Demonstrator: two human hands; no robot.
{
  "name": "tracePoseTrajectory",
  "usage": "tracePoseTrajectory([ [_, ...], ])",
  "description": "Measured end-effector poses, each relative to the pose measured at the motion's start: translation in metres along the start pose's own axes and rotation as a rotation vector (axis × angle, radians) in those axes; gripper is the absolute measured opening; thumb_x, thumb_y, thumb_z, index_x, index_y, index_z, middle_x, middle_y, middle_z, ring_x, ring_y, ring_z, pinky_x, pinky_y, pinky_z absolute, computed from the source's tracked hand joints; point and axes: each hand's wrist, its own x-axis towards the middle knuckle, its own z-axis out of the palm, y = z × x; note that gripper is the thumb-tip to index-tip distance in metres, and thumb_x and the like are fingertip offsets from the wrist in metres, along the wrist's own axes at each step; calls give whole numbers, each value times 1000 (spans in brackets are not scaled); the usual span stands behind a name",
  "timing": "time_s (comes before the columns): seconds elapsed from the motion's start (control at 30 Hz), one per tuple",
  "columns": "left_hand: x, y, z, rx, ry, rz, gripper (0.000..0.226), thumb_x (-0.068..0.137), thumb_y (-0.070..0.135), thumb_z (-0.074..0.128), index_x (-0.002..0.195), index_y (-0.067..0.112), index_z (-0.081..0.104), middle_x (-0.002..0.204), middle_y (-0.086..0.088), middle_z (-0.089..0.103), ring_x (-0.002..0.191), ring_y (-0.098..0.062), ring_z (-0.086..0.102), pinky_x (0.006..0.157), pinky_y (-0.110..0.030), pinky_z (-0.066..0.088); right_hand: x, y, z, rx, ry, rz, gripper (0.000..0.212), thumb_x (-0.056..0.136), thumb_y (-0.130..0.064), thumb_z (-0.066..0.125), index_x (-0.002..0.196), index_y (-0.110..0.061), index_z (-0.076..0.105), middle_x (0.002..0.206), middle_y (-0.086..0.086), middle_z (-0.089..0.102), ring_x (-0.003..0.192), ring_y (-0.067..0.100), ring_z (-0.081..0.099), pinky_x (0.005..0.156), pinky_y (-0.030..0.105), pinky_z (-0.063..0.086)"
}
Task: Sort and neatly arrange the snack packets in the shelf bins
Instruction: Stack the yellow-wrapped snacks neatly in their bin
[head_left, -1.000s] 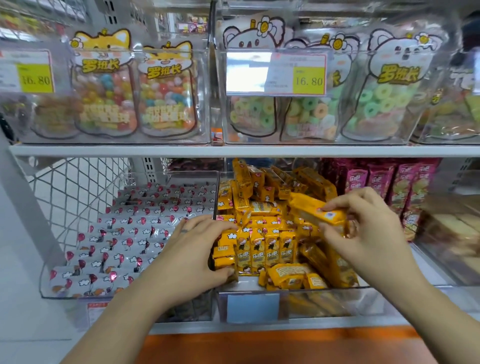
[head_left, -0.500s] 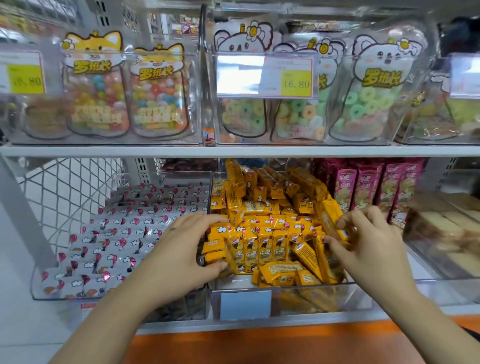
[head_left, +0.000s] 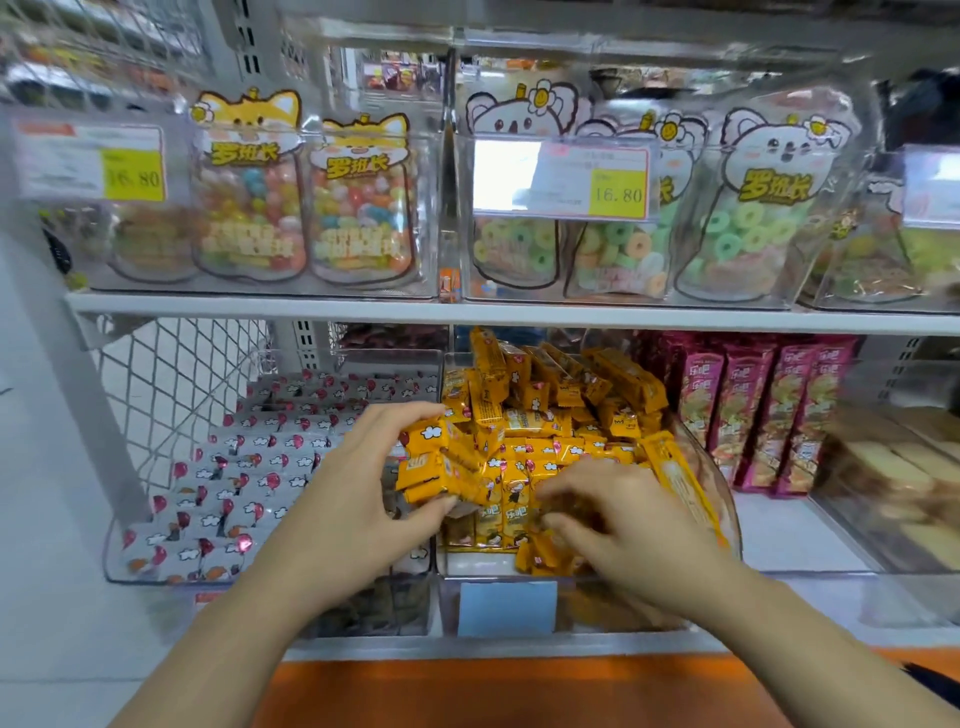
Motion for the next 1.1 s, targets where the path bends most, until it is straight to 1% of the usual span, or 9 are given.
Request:
tracePoseTrajectory([
  [0.13,-4,0,-8,-81,53,-26,62,75,28,76,114,57,38,114,35,43,106,16,44,79,3,33,37,-19,30,28,-463,7,26,96,-25,48,111,-16,67,104,-1,68,84,10,59,78,26,48],
  [0.23,-6,-1,-13,-97,73,-35,62,75,28,76,113,58,37,113,34,44,105,17,44,78,4,33,56,-18,44,-33,-680,64,30,96,-26,43,93,-5,64,85,9,64,72,24,55,68,34,46],
  [0.37,-7,-3,-15,-106,57,-37,60,75,32,75,113,59,36,115,38,41,108,18,41,81,4,32,69,-24,52,-160,-922,127,36,100,-29,34,73,-13,51,72,2,48,63,14,42,58,29,33],
  [0.47,-7,-4,-15,-102,47,-40,62,75,35,75,114,60,34,116,35,43,110,16,41,83,3,33,71,-26,54,-213,-1032,96,36,101,-18,28,112,-1,58,109,16,57,89,24,49,79,32,39],
  [0.6,-7,-4,-15,-92,54,-38,63,75,35,75,114,61,33,116,33,44,110,15,42,84,2,33,65,-30,54,-134,-974,184,37,101,-9,26,127,4,49,126,21,52,104,28,49,91,37,40],
  [0.8,-6,-5,-14,-83,56,-31,63,75,34,75,115,60,34,117,32,44,109,14,42,83,1,34,49,-25,36,42,-813,122,33,98,-48,36,79,-24,49,80,-4,49,70,12,43,65,28,33],
  [0.9,-4,-6,-13,-65,42,-35,62,75,35,75,115,60,35,118,33,44,111,15,41,83,3,31,34,-15,28,154,-621,85,34,85,-57,55,91,-24,58,83,2,59,67,12,48,64,29,38],
  [1.0,-2,-5,-10,-6,-27,-32,60,75,40,73,114,62,32,120,38,39,112,20,36,84,5,28,22,-6,17,223,-440,64,24,79,-48,68,97,-34,63,79,-17,62,60,5,49,57,19,37],
  [1.1,0,-3,-6,49,-130,-59,60,75,46,72,113,64,30,122,37,37,111,18,37,89,-6,34,11,4,9,289,-270,105,33,72,-58,67,101,-42,62,94,-20,66,82,3,61,72,24,49],
])
